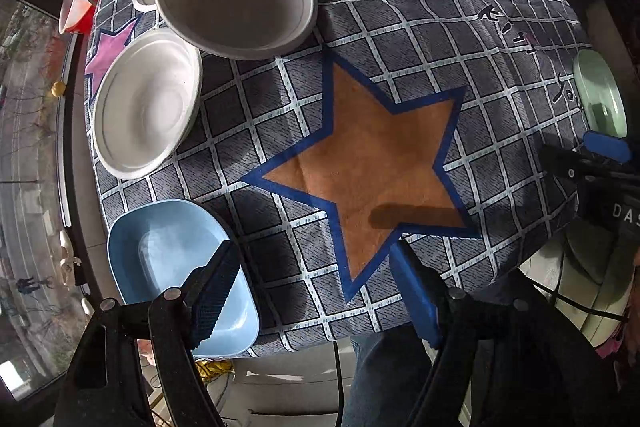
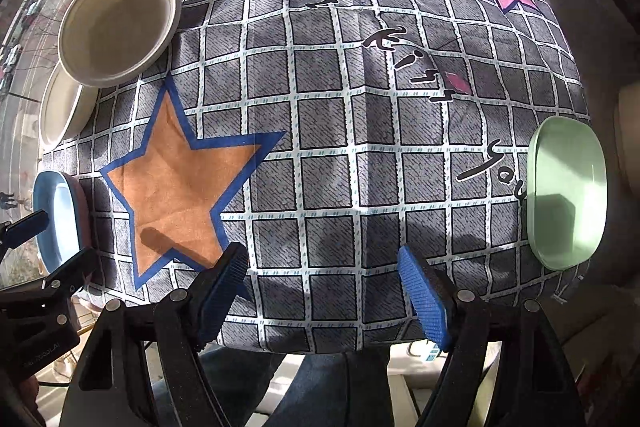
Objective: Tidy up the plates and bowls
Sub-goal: 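Move the right tool to the green square plate and grip its rim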
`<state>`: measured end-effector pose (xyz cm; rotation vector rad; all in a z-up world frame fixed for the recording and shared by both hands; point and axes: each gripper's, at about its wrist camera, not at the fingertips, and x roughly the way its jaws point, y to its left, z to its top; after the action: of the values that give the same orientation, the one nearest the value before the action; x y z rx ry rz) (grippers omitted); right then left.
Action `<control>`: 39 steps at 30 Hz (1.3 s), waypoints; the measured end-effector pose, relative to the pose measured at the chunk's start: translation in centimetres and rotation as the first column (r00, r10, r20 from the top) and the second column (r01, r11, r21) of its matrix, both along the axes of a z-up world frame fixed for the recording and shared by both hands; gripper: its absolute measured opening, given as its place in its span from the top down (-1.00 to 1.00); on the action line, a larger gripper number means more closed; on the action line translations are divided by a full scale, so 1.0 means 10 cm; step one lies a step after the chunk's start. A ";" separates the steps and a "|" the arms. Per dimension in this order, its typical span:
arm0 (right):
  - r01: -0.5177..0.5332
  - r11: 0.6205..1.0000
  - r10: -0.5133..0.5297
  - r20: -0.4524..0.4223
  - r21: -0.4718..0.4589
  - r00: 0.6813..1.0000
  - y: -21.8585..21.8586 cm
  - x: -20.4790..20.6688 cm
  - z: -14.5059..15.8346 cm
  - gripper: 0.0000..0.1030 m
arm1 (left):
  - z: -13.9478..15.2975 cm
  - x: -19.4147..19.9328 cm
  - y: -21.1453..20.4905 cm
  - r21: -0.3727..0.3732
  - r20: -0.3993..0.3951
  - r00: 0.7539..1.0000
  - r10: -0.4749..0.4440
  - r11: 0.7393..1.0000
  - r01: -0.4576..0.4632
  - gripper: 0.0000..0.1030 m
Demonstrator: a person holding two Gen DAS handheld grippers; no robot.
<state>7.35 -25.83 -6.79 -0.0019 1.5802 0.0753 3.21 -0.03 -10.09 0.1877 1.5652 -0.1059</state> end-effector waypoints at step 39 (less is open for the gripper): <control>0.461 0.886 -0.459 -0.038 0.047 0.887 -2.09 0.15 -0.53 -0.67 | -0.13 0.35 -1.51 0.092 -0.106 0.950 -0.293 0.949 0.303 -0.57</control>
<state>8.80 -46.71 -12.05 0.4192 1.5657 -0.2566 6.71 -15.16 -11.43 0.5111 1.6258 -0.2712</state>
